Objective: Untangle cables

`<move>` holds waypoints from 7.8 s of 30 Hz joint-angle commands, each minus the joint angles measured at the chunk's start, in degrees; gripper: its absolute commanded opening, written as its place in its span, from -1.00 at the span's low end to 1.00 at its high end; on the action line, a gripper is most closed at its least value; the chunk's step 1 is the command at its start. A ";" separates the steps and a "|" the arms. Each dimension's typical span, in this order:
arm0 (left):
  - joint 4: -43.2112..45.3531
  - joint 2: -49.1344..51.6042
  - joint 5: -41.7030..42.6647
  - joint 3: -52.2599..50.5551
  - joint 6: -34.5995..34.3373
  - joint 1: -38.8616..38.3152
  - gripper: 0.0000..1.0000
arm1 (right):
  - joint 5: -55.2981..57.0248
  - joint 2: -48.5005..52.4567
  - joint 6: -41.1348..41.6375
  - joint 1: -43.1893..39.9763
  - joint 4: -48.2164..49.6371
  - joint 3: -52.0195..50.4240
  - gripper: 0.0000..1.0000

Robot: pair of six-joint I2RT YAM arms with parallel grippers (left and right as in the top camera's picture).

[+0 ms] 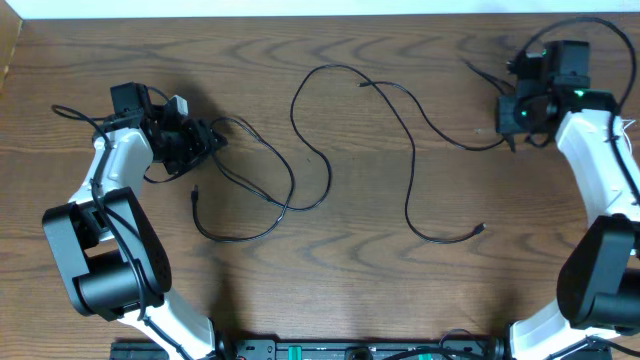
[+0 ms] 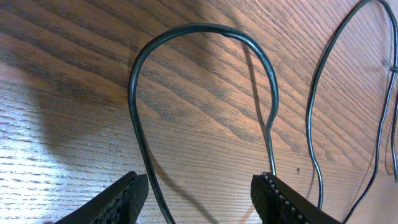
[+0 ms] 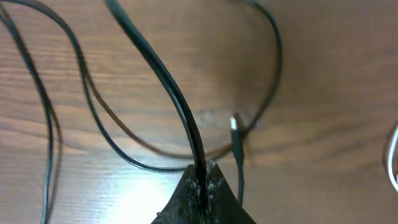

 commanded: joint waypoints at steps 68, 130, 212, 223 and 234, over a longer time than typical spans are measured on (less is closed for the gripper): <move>-0.39 0.63 0.76 0.35 0.37 0.24 0.19 | 1.36 15.37 3.65 -11.91 -7.45 4.85 -0.52; -0.31 0.63 0.74 0.35 -1.60 0.17 0.18 | 8.13 26.71 33.66 54.75 9.79 10.34 0.74; 0.07 0.63 0.72 0.35 -1.99 0.24 0.19 | 18.14 16.46 26.14 31.80 -10.51 -2.29 0.49; 0.04 0.63 0.72 0.35 -1.99 0.24 0.20 | 13.09 16.46 21.90 30.14 -9.03 -2.40 0.62; 0.07 0.63 0.72 0.35 -1.99 0.24 0.18 | 9.44 16.48 18.08 25.05 -2.51 -3.19 0.59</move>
